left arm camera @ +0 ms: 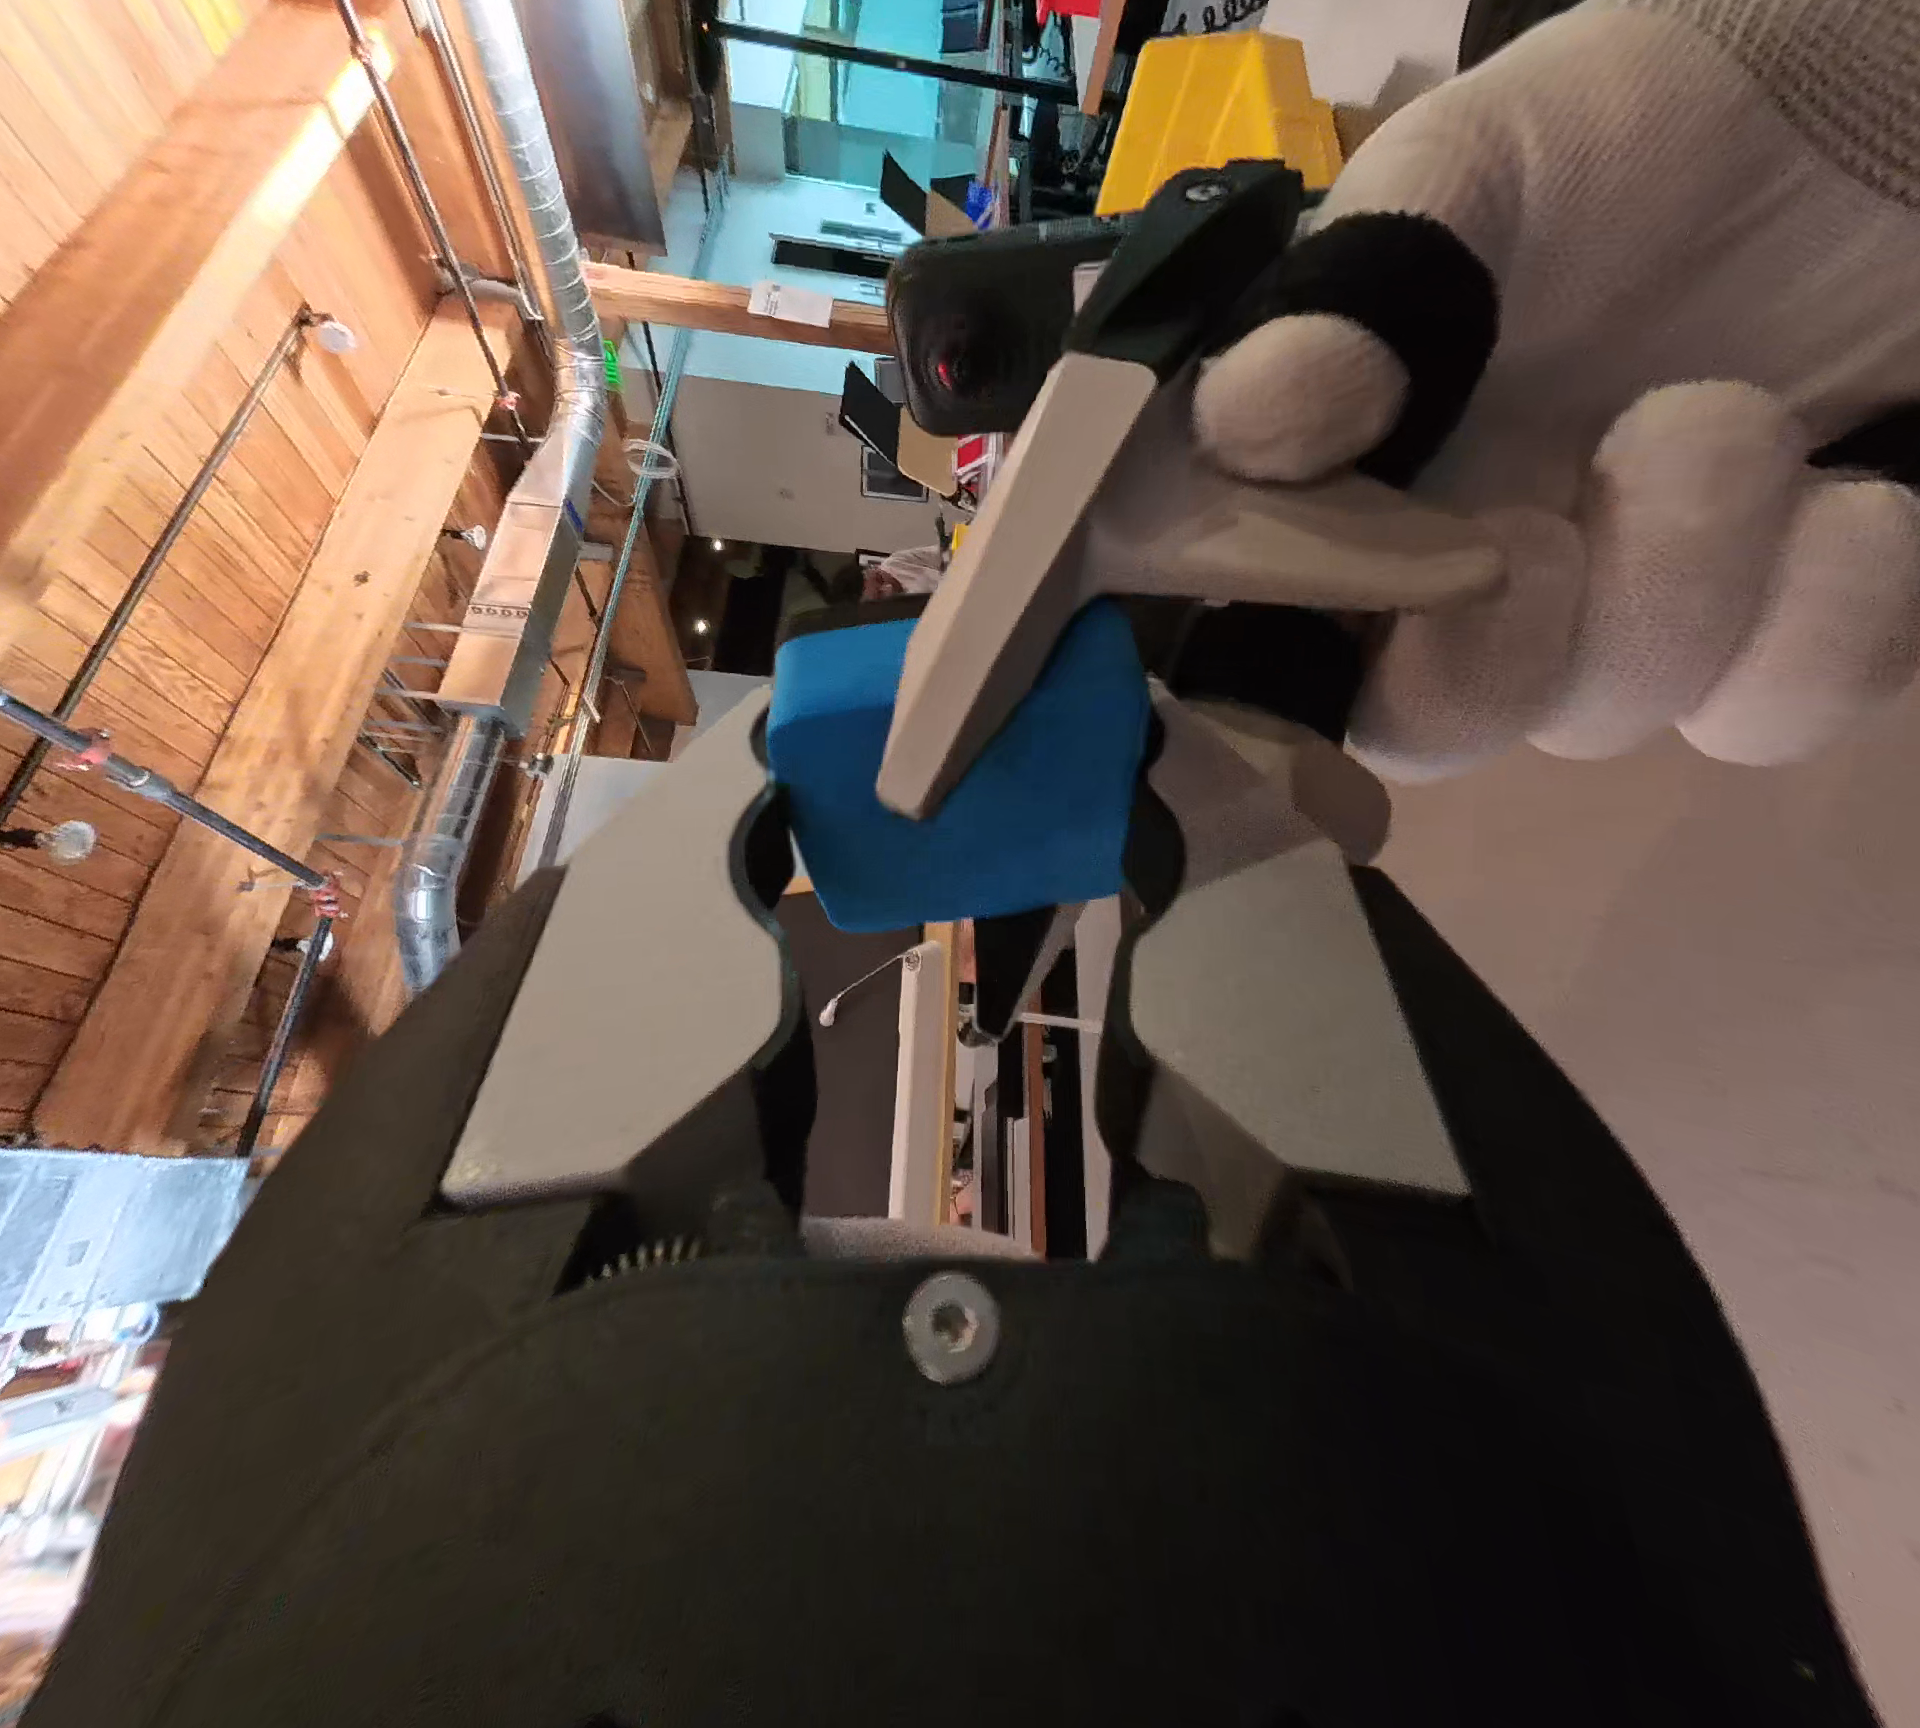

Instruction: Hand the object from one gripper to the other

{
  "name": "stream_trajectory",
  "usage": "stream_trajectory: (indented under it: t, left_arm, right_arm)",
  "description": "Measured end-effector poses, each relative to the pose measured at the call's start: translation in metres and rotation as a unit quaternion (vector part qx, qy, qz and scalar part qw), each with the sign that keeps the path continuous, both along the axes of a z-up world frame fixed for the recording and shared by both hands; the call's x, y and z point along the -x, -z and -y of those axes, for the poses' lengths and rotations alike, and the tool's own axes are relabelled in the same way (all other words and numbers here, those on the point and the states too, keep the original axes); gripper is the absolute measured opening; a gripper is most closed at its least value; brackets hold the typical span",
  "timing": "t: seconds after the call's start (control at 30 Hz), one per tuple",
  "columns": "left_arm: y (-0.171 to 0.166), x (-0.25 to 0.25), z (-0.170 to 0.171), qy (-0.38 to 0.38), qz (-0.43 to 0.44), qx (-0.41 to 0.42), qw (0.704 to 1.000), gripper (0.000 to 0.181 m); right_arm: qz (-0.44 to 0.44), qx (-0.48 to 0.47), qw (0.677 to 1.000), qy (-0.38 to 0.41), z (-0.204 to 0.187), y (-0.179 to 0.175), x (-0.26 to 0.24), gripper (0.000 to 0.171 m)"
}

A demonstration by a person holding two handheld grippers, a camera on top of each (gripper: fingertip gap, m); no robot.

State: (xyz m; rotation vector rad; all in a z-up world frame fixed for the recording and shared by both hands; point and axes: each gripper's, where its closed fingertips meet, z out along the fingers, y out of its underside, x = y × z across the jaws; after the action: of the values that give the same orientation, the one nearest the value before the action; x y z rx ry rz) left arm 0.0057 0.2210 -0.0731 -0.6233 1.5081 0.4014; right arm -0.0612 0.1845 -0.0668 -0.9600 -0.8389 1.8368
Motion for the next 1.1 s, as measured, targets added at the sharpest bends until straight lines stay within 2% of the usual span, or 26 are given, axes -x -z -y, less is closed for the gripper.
stream_trajectory:
  t: [0.13,0.23,0.3,0.37,0.47,0.53,0.57,0.67,0.73,0.83,0.9,1.0,1.1]
  left_arm:
    - [0.003,0.004,-0.005,-0.02,-0.003,0.015,1.0,0.059]
    - [-0.002,0.013,-0.012,-0.041,-0.002,0.038,0.998,0.058]
    - [-0.002,0.022,-0.018,-0.063,-0.014,0.095,0.993,0.058]
    - [-0.001,0.03,-0.022,-0.077,-0.023,0.155,0.985,0.058]
    - [0.007,0.04,-0.019,-0.074,-0.054,0.265,0.96,0.058]
    - [0.023,0.047,-0.007,-0.066,-0.105,0.361,0.924,0.058]
    - [0.024,0.048,-0.005,-0.058,-0.118,0.375,0.918,0.058]
    - [0.036,0.056,0.008,-0.05,-0.178,0.453,0.872,0.058]
    - [0.047,0.062,0.024,-0.043,-0.232,0.511,0.827,0.059]
    - [0.057,0.068,0.038,-0.045,-0.3,0.539,0.786,0.059]
    - [0.061,0.066,0.041,-0.047,-0.33,0.54,0.773,0.059]
    - [0.067,0.066,0.054,-0.043,-0.381,0.562,0.733,0.059]
    - [0.076,0.064,0.065,-0.041,-0.425,0.57,0.702,0.059]
  right_arm:
    - [-0.002,0.014,1.0,0.017,-0.007,0.002,0.002,0.058]
    - [0.021,0.015,0.996,0.08,-0.026,0.007,0.0,0.083]
    - [0.043,-0.015,0.989,0.138,-0.037,0.007,-0.006,0.087]
    - [0.079,-0.096,0.969,0.214,-0.04,0.005,-0.012,0.083]
    - [0.142,-0.247,0.911,0.298,-0.033,0.003,-0.015,0.082]
    - [0.181,-0.351,0.85,0.349,-0.027,0.004,-0.016,0.08]
    - [0.201,-0.39,0.82,0.367,-0.025,0.004,-0.016,0.079]
    - [0.244,-0.486,0.743,0.391,-0.016,0.008,-0.013,0.072]
    - [0.287,-0.539,0.683,0.402,-0.017,0.016,-0.011,0.069]
    - [0.323,-0.613,0.604,0.395,-0.011,0.03,-0.005,0.066]
    - [0.323,-0.637,0.584,0.386,-0.004,0.034,0.002,0.062]
    - [0.335,-0.663,0.552,0.379,-0.001,0.042,0.01,0.059]
    - [0.345,-0.674,0.538,0.371,-0.001,0.05,0.014,0.05]
